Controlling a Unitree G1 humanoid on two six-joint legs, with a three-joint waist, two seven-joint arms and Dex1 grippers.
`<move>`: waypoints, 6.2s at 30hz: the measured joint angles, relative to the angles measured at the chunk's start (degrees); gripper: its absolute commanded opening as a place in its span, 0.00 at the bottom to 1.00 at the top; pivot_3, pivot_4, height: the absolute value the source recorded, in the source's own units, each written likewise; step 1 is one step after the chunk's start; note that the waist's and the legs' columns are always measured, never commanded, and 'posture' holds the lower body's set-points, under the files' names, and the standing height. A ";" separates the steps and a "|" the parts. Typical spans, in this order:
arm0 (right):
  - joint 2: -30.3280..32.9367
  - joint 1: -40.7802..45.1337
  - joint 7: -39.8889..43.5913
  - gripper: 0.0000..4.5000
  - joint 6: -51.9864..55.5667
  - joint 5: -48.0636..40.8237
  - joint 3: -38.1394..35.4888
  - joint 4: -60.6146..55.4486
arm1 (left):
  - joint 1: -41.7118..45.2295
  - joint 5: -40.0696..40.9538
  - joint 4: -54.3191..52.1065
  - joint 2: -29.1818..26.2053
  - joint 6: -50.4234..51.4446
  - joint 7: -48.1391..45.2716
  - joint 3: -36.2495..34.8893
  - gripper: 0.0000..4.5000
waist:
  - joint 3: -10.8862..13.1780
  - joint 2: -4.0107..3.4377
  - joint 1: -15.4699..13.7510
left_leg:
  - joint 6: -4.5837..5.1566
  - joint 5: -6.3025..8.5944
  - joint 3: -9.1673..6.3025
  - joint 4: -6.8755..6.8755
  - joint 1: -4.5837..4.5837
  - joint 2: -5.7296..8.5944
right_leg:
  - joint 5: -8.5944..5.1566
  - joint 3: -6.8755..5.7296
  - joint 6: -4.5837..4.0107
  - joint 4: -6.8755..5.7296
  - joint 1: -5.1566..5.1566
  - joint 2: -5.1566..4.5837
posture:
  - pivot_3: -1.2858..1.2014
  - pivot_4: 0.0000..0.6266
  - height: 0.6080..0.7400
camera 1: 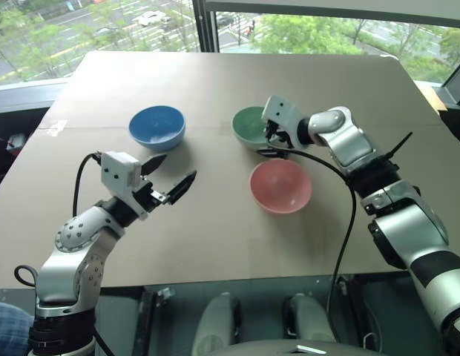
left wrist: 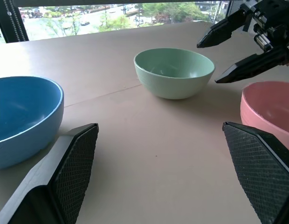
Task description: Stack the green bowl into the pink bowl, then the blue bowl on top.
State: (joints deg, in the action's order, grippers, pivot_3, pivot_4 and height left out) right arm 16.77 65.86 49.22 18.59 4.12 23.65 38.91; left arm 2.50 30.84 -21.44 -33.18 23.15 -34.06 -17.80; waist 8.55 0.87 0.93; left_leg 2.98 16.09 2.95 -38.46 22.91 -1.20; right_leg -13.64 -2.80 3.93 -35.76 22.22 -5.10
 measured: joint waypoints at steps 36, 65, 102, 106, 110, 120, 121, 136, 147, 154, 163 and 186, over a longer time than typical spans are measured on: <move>-2.02 3.06 6.47 0.01 -15.19 9.89 -1.24 6.01 | 1.76 4.12 -6.51 0.43 2.21 4.19 -0.93 1.00 | 0.03 -0.02 1.03 | -0.24 -0.13 -0.13 0.16 0.00 -0.05 | -0.01 -0.05 -0.02 0.00 0.04 0.05 | 0.52 0.24 1.00; 26.60 -24.12 19.02 0.67 32.52 -12.18 -1.67 -76.55 | 15.33 -0.05 8.28 0.20 -0.54 -6.99 7.43 1.00 | -0.02 0.19 -0.71 | -0.16 -0.11 -0.19 -0.05 -0.01 -0.04 | -0.02 -0.13 -0.04 0.02 -0.06 -0.02 | 0.52 0.24 1.00; 34.14 -54.06 5.33 0.69 31.47 -51.40 -55.70 -76.86 | 41.35 -30.85 56.82 -4.17 -12.16 -6.01 20.21 0.88 | 0.02 0.31 -1.84 | -0.05 -0.07 -0.20 -0.14 -0.02 -0.01 | -0.02 -0.19 -0.01 -0.04 -0.23 0.02 | 0.52 0.24 1.00; 35.15 -54.12 3.53 0.69 30.99 -52.23 -55.29 -76.89 | 43.76 -33.15 60.44 -4.79 -11.80 -7.55 21.84 0.59 | 0.03 0.32 -1.83 | -0.05 -0.06 -0.20 -0.17 -0.02 0.00 | -0.02 -0.19 -0.01 -0.05 -0.23 0.02 | 0.52 0.24 1.00; 35.79 -54.18 2.53 0.69 30.27 -52.60 -54.46 -76.88 | 45.49 -34.42 63.32 -4.97 -11.83 -8.09 22.73 0.27 | 0.03 0.32 -1.81 | -0.04 -0.06 -0.20 -0.17 -0.02 -0.01 | -0.02 -0.18 -0.01 -0.06 -0.23 0.02 | 0.52 0.24 1.00; 37.13 -54.91 0.82 0.69 30.07 -55.33 -53.88 -76.65 | 48.86 -36.65 67.78 -5.19 -16.50 -8.50 23.52 0.00 | 0.04 0.38 -1.83 | 0.00 -0.04 -0.21 -0.22 -0.02 -0.02 | -0.02 -0.19 0.00 -0.07 -0.26 0.00 | 0.52 0.24 1.00; 37.40 -54.94 0.72 0.69 30.06 -55.86 -53.89 -76.59 | 49.20 -37.04 68.27 -5.20 -17.37 -9.09 23.95 0.00 | 0.04 0.38 -1.91 | 0.00 -0.04 -0.21 -0.23 -0.02 -0.02 | -0.02 -0.20 0.00 -0.07 -0.26 0.00 | 0.52 0.24 1.00; 39.52 -54.28 1.40 0.69 27.44 -55.91 -51.04 -73.81 | 59.55 -33.45 55.49 3.61 -29.61 -35.02 32.01 0.00 | 0.07 0.42 -1.89 | 0.28 0.13 -0.34 -0.84 0.68 0.02 | 0.01 -0.36 0.04 -0.08 0.08 -0.01 | 0.52 0.24 1.00; 39.59 -55.54 0.91 0.69 26.23 -55.33 -50.63 -73.94 | 53.50 -21.22 33.19 4.98 -31.18 -53.51 36.38 0.00 | 0.06 0.39 -1.88 | 0.27 0.12 -0.30 -0.97 0.78 -0.03 | 0.01 -0.27 0.05 -0.09 0.23 0.01 | 0.52 0.24 1.00; 39.58 -56.21 0.30 0.69 25.68 -54.77 -50.64 -73.98 | 53.30 -19.30 31.01 6.20 -32.34 -54.36 36.25 0.09 | 0.06 0.39 -2.00 | 0.28 0.13 -0.31 -0.99 0.77 0.00 | 0.01 -0.25 0.05 -0.09 0.23 0.01 | 0.52 0.24 1.00; 39.59 -56.39 0.25 0.69 24.90 -54.67 -50.62 -73.97 | 50.77 -15.25 29.20 6.34 -28.40 -53.37 34.98 0.50 | 0.05 0.38 -1.89 | 0.29 0.13 -0.32 -0.98 0.77 -0.03 | 0.02 -0.25 0.05 -0.11 0.22 0.02 | 0.52 0.24 1.00; 33.43 -76.36 8.02 0.69 9.48 -42.32 -53.67 -62.58 | 6.87 -4.81 10.52 -9.07 1.91 -26.39 5.20 0.50 | 0.03 0.31 -2.18 | 0.23 0.13 -0.26 -0.81 -0.24 -0.09 | -0.02 -0.14 0.03 0.00 -0.63 -0.03 | 0.52 0.24 1.00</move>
State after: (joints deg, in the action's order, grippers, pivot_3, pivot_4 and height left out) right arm 50.20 -10.50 57.25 28.07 -38.20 -30.02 -23.67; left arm 9.37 26.03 -10.92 -42.25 25.06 -60.45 -12.61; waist 8.58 1.18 -1.25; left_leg 3.21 16.22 2.70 -39.26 22.67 -1.29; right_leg -13.66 -2.94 3.96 -35.76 21.59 -5.13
